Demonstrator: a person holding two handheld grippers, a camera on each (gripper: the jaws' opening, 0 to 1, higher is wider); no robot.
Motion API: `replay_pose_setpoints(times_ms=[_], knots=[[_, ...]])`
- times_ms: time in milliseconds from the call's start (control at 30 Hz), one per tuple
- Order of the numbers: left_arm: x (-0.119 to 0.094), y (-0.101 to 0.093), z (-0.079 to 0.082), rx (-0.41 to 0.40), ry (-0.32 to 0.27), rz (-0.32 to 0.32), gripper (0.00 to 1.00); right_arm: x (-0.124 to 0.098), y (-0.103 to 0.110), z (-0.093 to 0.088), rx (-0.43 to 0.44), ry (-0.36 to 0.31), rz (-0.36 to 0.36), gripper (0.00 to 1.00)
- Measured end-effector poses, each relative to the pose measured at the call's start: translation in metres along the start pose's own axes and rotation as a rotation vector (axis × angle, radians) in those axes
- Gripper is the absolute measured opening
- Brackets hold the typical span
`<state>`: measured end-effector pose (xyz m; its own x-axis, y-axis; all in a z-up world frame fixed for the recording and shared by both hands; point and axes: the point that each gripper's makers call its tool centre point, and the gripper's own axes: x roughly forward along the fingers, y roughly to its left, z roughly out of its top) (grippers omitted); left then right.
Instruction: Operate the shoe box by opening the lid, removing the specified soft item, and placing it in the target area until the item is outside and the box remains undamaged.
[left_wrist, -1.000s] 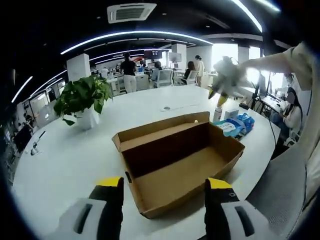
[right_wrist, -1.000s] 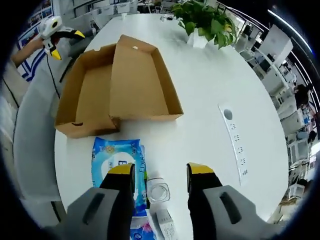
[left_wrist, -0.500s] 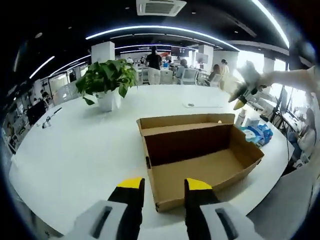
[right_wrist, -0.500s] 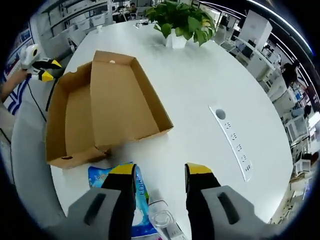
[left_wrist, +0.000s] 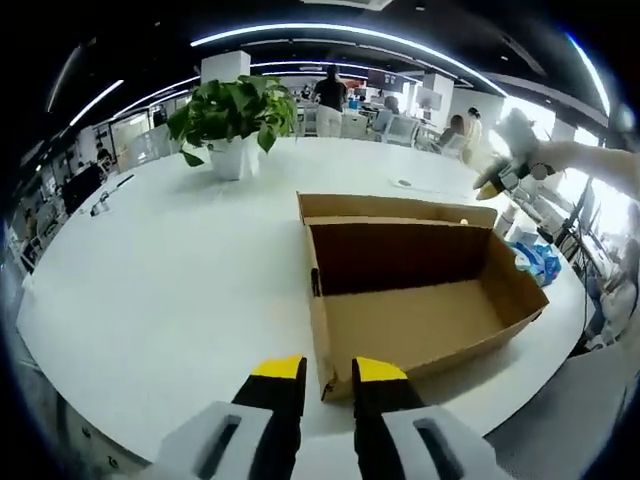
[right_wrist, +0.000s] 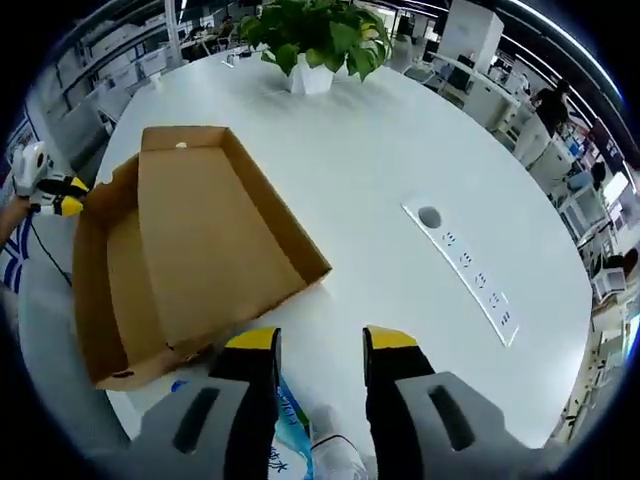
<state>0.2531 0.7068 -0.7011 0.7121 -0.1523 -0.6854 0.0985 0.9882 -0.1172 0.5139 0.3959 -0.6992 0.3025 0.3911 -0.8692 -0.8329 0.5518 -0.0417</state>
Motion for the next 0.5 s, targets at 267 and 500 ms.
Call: replay_pose_setpoints(times_ms=[267,500], knots=[[0.005,0.003,0.0,-0.057,0.005,0.005,0.05,0.017,0.01,0.004,0.093,0.001,0.039,0.28],[0.007,0.004,-0.001,-0.064,0.002,0.0,0.05,0.022,0.014,0.002,0.163,-0.001,0.038,0.19]])
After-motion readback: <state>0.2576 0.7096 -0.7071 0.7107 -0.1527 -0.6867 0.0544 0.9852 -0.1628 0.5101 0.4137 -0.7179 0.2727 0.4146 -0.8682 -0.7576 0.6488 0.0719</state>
